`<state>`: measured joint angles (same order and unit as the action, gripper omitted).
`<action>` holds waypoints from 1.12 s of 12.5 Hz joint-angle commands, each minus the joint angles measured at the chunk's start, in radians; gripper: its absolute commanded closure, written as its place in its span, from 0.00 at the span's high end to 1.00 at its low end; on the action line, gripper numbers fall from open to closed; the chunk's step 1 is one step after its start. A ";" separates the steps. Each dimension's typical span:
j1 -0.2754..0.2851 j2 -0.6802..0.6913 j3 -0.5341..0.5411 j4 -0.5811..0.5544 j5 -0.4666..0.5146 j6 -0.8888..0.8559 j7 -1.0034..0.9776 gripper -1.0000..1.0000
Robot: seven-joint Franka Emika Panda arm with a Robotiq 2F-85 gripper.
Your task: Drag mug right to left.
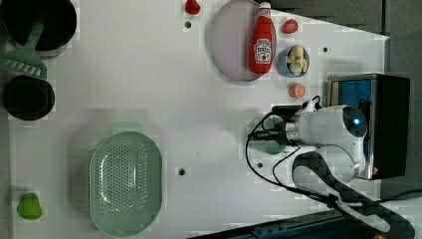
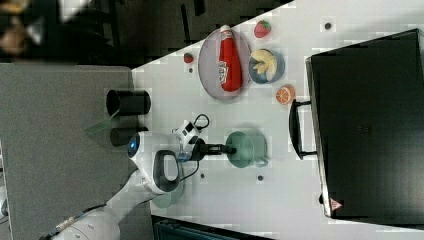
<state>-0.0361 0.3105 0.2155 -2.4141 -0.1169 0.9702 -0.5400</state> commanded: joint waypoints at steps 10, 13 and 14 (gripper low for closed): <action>0.172 0.077 0.074 0.126 -0.003 0.032 0.241 0.17; 0.218 0.117 0.080 0.183 -0.003 0.032 0.263 0.17; 0.231 0.125 0.080 0.197 -0.003 0.030 0.283 0.17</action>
<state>0.1584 0.4336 0.2808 -2.2461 -0.1248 1.0000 -0.3428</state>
